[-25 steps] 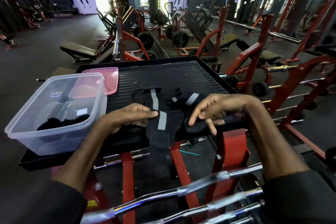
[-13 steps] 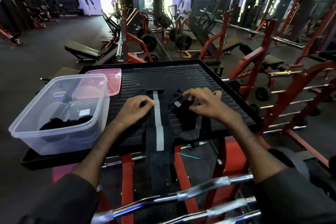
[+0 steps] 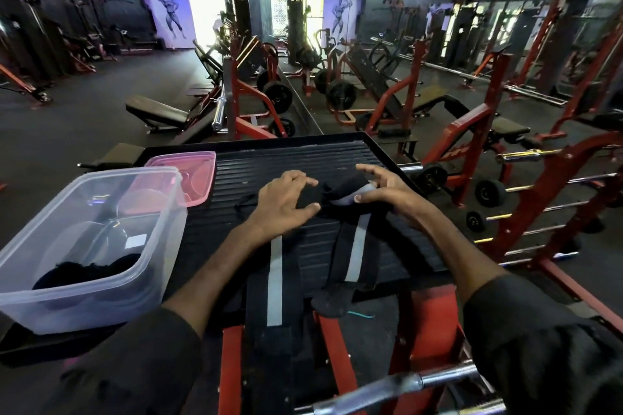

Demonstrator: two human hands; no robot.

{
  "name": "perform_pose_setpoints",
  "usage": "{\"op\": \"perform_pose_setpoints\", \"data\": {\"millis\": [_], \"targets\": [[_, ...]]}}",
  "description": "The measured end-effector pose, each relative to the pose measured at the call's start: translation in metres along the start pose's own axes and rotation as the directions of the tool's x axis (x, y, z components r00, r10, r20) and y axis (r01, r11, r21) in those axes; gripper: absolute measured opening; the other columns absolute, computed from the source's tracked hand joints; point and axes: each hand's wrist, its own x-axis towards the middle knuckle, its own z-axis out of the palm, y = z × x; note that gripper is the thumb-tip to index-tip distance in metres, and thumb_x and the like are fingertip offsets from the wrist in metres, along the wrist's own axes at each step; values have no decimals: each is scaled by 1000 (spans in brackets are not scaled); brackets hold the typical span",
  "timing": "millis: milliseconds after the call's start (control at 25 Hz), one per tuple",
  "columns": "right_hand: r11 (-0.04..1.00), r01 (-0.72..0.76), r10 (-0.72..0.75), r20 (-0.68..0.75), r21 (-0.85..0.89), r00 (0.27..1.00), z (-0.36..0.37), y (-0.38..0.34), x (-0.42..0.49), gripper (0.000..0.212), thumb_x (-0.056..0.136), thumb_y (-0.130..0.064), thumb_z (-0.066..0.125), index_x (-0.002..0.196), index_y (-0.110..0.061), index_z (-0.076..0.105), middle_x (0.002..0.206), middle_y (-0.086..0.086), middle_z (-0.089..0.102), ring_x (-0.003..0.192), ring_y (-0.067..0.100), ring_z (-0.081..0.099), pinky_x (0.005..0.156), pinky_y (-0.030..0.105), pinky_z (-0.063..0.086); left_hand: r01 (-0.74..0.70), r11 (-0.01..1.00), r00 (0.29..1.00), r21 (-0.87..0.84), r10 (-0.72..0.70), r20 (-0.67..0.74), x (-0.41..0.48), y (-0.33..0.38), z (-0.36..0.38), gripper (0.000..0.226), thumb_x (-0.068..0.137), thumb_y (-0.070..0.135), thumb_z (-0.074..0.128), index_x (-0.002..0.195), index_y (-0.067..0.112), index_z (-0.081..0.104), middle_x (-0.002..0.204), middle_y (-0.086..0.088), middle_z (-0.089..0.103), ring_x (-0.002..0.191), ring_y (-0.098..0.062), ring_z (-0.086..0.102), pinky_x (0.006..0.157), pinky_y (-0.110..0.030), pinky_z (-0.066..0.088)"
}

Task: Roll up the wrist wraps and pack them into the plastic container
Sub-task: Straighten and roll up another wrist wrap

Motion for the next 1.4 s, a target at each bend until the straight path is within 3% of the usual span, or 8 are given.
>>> {"op": "perform_pose_setpoints", "data": {"millis": [240,360,480,680,1000,1120,1240,1400], "targets": [[958,-116,66,191,264,979,-20,5,11,66,88,15,62,145,-17,51,75,1,74,73,10,72,73,17,55,-178,962,983,209,164,81,50,12,27,57,90,58,53,131,19,61,152,-7,46,137,-27,45,113,-49,34],[950,-134,71,223,281,972,-26,5,21,68,85,12,68,145,-14,51,91,9,75,85,16,74,81,21,58,-283,948,959,145,282,27,52,7,26,51,87,62,47,88,16,68,99,0,70,94,-19,63,83,-44,52],[974,-96,72,125,203,990,-27,9,34,67,85,-2,78,145,-14,51,122,14,71,104,18,72,82,19,56,-115,954,993,-278,104,-55,49,9,28,52,87,54,68,58,14,52,59,8,52,57,-8,49,57,-33,40],[988,55,-65,62,144,996,8,8,56,33,95,-14,70,128,-10,66,122,13,71,110,17,69,93,24,53,186,300,938,-936,-338,79,47,31,26,32,88,37,75,77,7,71,80,-13,69,71,-22,65,73,-37,52],[898,93,-97,-13,430,995,-18,-12,68,39,94,-5,62,131,-18,63,126,3,69,102,7,68,84,26,52,109,253,927,-961,-374,6,62,43,37,26,96,25,66,109,3,72,105,-12,77,92,-19,74,74,-22,56],[976,205,-212,108,73,971,-17,-21,63,44,89,-17,74,128,-33,63,137,-3,61,128,10,55,108,34,44,120,189,914,-975,-404,34,68,48,44,18,98,21,63,101,6,73,90,-5,78,80,-10,74,67,-16,55],[771,444,-432,137,-456,891,-4,-13,75,41,79,-37,66,118,-45,63,129,-10,62,130,17,51,111,53,38,140,171,916,-975,-396,62,75,45,51,12,97,25,64,90,19,72,85,2,74,80,-6,71,79,-20,57],[598,517,-578,118,-612,808,-2,-9,85,46,81,-39,62,126,-30,64,124,-9,65,120,19,56,100,53,40,147,40,897,-988,-426,116,85,35,46,9,96,29,66,93,22,72,90,2,73,93,-11,69,98,-33,53]]}}
